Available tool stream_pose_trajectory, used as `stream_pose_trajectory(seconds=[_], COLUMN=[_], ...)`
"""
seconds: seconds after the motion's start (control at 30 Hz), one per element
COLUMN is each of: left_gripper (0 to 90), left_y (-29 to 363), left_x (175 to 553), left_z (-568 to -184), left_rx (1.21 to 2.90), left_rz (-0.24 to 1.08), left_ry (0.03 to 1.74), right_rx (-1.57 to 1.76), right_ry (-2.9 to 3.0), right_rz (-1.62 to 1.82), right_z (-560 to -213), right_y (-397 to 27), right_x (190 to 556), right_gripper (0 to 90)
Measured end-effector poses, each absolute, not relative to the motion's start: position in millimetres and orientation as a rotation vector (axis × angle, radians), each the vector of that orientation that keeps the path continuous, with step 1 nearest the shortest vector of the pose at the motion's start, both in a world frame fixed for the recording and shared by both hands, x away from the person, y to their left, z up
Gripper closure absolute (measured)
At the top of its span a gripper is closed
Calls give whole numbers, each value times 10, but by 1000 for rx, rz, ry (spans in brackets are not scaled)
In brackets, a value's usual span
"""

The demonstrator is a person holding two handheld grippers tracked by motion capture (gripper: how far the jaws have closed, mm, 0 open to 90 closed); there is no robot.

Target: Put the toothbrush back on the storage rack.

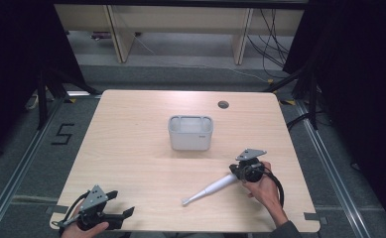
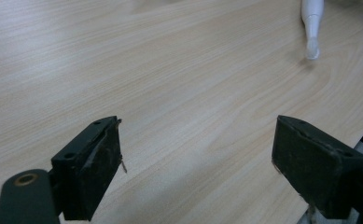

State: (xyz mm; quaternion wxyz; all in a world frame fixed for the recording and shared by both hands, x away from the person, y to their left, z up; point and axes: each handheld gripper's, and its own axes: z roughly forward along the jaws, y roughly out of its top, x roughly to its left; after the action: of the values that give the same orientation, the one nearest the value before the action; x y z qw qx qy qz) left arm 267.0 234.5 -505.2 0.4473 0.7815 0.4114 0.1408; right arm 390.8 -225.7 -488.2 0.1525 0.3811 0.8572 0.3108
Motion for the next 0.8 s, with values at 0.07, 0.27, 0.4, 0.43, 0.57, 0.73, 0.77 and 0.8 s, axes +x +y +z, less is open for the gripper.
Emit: stream_pose_trajectory(seconds=[0.07, 0.27, 0.4, 0.43, 0.57, 0.73, 0.77, 0.8], left_gripper=[150, 150, 150, 150, 150, 150, 150, 150], left_y=[2345, 2342, 2340, 2341, 2346, 2341, 2341, 2348], left_x=[2671, 2667, 2667, 2667, 2670, 2664, 2664, 2665], left_z=[-5054, -5052, -5053, -5052, -5055, -5048, -5048, -5046], left_rx=[1932, 1933, 1932, 1935, 1940, 1939, 1939, 1949], left_rz=[347, 346, 346, 345, 346, 349, 349, 351], left_ry=[1019, 1020, 1018, 1019, 1011, 1026, 1026, 1021], right_rx=[1082, 1060, 1068, 1057, 1034, 1040, 1007, 995], right_ry=[2441, 2447, 2471, 2472, 2478, 2494, 2487, 2487], right_rz=[907, 891, 870, 874, 883, 872, 890, 899], right_z=[-4895, -4877, -4843, -4835, -4838, -4842, -4858, -4865], right_y=[-2251, -2272, -2310, -2320, -2335, -2336, -2341, -2336], right_x=[3881, 3807, 3752, 3735, 3687, 3604, 3606, 3602], right_gripper=[866, 864, 863, 863, 861, 857, 856, 855])
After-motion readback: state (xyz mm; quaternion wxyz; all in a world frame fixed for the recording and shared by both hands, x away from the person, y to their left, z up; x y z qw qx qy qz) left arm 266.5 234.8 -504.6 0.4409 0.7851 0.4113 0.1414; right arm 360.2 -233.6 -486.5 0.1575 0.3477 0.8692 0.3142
